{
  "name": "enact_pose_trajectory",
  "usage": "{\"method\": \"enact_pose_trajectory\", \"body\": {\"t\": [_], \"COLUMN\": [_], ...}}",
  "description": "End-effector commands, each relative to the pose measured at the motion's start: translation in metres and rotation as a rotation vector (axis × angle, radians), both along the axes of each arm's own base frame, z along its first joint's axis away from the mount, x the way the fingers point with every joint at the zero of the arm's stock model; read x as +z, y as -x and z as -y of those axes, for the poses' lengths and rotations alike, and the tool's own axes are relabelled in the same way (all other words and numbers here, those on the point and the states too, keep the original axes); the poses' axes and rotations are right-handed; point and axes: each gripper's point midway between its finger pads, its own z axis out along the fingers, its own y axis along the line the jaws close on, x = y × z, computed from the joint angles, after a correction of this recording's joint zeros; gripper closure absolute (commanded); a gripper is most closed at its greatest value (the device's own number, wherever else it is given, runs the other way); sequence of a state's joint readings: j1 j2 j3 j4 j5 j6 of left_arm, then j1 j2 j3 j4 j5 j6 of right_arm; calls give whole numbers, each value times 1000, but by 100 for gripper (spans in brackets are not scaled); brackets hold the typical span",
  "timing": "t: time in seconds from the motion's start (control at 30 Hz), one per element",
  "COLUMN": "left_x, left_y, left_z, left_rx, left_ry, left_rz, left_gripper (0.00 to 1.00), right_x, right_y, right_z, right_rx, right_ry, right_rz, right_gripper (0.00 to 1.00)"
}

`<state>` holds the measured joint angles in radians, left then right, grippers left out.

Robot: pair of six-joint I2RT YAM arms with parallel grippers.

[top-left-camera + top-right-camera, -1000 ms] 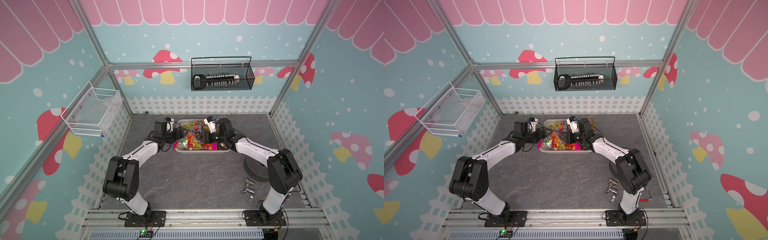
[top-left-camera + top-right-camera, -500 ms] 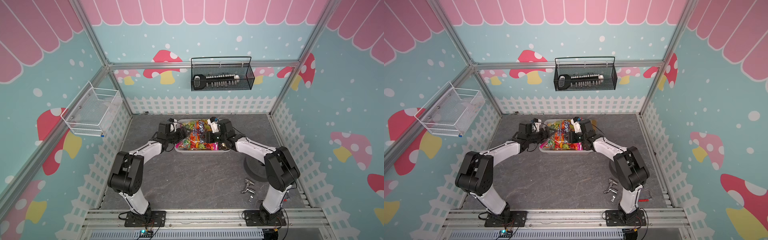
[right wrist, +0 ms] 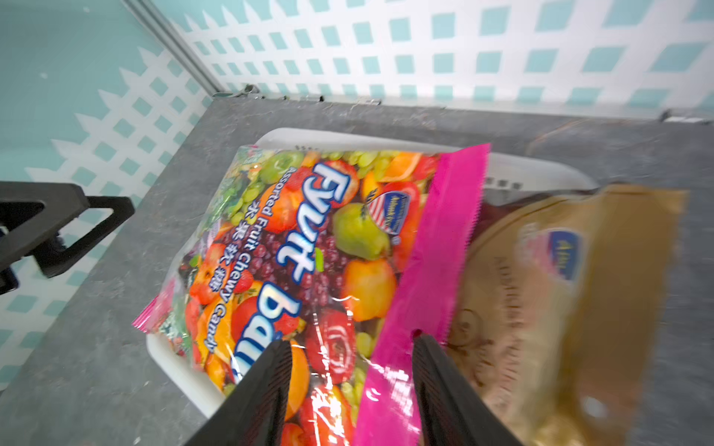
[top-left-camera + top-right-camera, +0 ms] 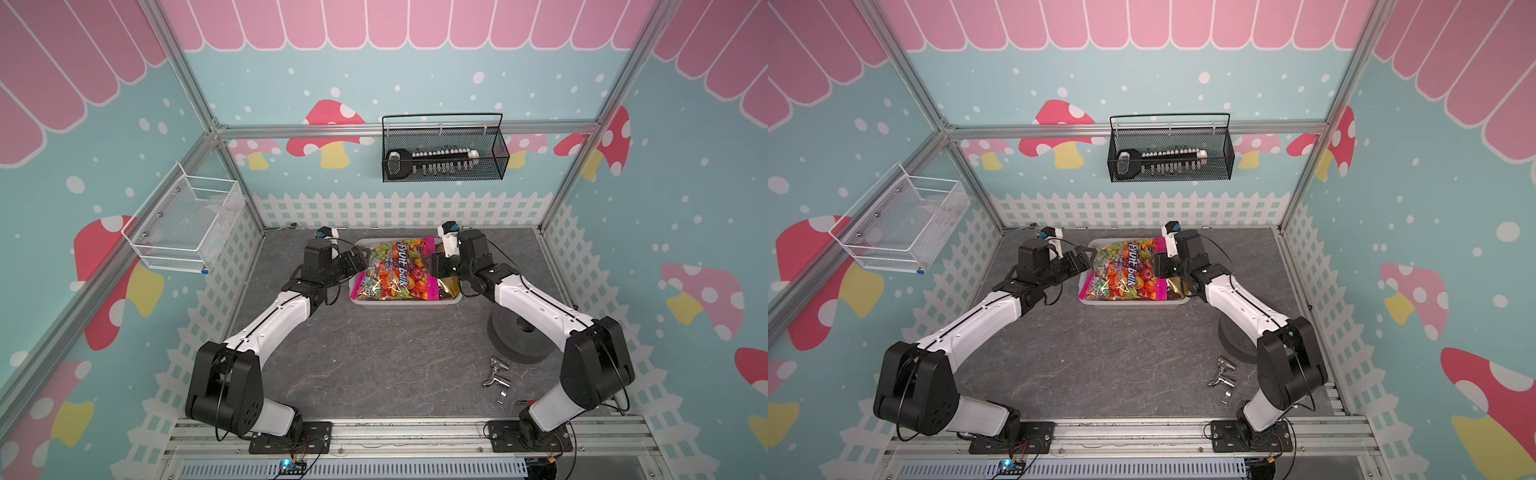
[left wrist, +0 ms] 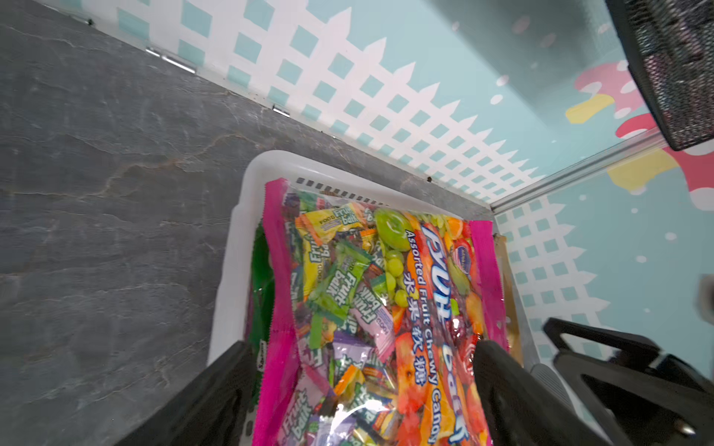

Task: Put the candies in the basket
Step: Adjust the candy in the basket.

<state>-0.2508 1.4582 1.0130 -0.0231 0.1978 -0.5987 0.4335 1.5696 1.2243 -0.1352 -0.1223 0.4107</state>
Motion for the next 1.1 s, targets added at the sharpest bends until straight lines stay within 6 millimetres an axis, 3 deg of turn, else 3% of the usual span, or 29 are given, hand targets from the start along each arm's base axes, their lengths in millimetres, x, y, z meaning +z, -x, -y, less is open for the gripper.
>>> {"method": "enact_pose_trajectory", "body": {"t": [0.0,0.13,0.23,0.4,0.7,0.77,0.8,0.9,1.07], "left_x": [-25,-43,-52,-63,-53,-54,-55,-53,-37], "left_y": [2,5,8,7,4,4,4,4,4], "left_z": [-16,-20,-21,-31,-38,-40,-43,-51,-75], "left_rx": [49,44,45,66,45,49,60,87,183], "left_ry": [-113,-159,-170,-233,-265,-282,-291,-328,-415], "left_rz": [-43,-70,-100,-124,-97,-95,-95,-82,-8], "left_gripper": [11,11,12,12,9,8,6,1,1], "right_x": [-16,-35,-59,-91,-103,-110,-127,-138,-128], "right_y": [-1,-3,-3,-13,-43,-49,-51,-55,-57], "right_z": [52,85,97,97,94,97,98,101,100], "right_rx": [-138,-181,-167,-119,-118,-135,-135,-152,-145], "right_ry": [150,159,151,185,223,247,264,283,274], "right_rz": [-24,-97,-183,-306,-319,-329,-364,-373,-345], "right_gripper": [41,41,42,51,52,53,53,54,49]}}
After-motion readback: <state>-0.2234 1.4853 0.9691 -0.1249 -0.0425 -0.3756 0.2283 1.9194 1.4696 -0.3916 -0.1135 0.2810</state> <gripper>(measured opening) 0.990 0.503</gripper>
